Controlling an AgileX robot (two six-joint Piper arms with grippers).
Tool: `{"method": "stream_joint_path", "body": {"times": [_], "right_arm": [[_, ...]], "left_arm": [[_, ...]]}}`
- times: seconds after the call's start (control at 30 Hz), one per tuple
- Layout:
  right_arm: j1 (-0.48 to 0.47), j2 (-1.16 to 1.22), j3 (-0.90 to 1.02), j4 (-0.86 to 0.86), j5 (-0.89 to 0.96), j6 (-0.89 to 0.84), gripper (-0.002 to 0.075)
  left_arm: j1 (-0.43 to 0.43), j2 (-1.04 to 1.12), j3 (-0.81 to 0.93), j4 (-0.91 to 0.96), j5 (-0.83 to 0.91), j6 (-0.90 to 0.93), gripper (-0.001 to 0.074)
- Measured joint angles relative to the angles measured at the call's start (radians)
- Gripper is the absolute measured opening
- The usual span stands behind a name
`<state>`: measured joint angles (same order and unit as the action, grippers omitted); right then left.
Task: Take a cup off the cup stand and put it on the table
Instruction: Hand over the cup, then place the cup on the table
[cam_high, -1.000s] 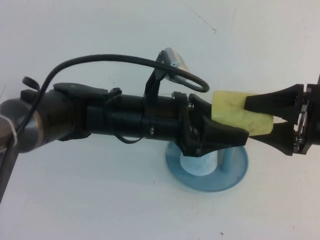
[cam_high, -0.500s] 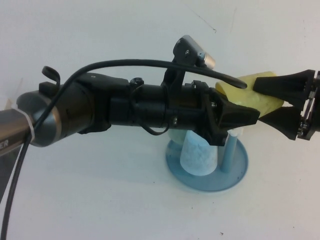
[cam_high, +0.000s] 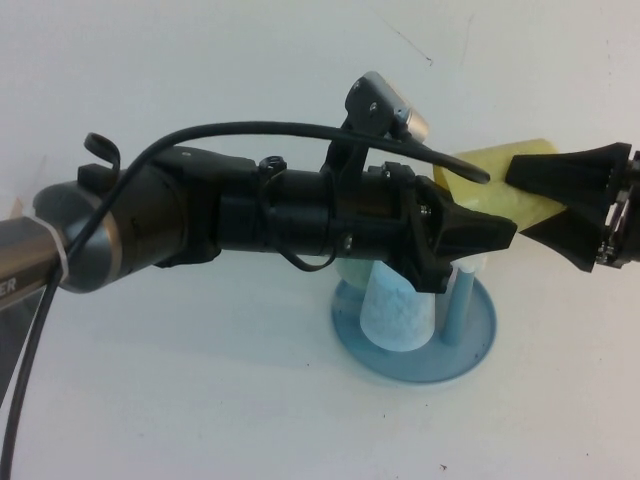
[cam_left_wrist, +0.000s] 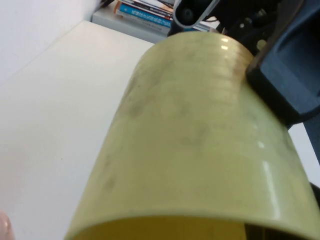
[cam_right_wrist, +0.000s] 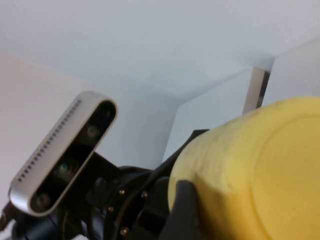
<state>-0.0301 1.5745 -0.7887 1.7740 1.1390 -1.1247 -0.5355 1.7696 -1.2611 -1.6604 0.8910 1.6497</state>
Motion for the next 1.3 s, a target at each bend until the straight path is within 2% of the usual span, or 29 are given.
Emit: {"method": "stream_joint_path", "body": {"times": [0.13,0.27,0.33,0.63,0.73,0.83,0.97,1.1,1.17,1.3], "right_arm": [[0.000,0.000,0.000,0.010,0.005,-0.098,0.0595],[-0.002,0.000,-0.001,-0.032,0.004,-0.163,0.0668],[-0.015,0.000,-0.001,-0.051,0.019,-0.174,0.0681],[-0.157,0.000,-0.001,-0.078,0.032,-0.188,0.0692],[-0.191,0.000,-0.001,-0.078,0.028,-0.188,0.0692],[-0.199,0.000,-0.001,-0.099,0.025,-0.188,0.0692],[-0.199,0.000,-0.001,-0.137,0.025,-0.201,0.0692],[-0.199,0.000,-0.001,-0.140,0.025,-0.214,0.0692],[-0.199,0.000,-0.001,-0.140,0.025,-0.216,0.0692],[-0.199,0.000,-0.001,-0.144,0.025,-0.218,0.0692]], "left_arm": [[0.000,0.000,-0.004,0.003,-0.005,0.020,0.0033],[0.000,0.000,-0.008,0.001,-0.001,0.012,0.0029],[0.000,-0.002,-0.008,0.010,0.011,-0.012,0.0029],[0.032,-0.125,-0.008,0.247,0.029,-0.124,0.0007],[0.033,-0.210,-0.010,0.432,0.023,-0.198,0.0006],[0.033,-0.294,-0.014,0.662,0.017,-0.359,0.0006],[0.033,-0.373,-0.016,1.019,0.036,-0.684,0.0006],[0.033,-0.379,-0.016,1.337,0.142,-0.996,0.0006],[0.033,-0.355,-0.016,1.444,0.211,-1.096,0.0006],[0.033,-0.282,-0.016,1.550,0.289,-1.179,0.0006]]}}
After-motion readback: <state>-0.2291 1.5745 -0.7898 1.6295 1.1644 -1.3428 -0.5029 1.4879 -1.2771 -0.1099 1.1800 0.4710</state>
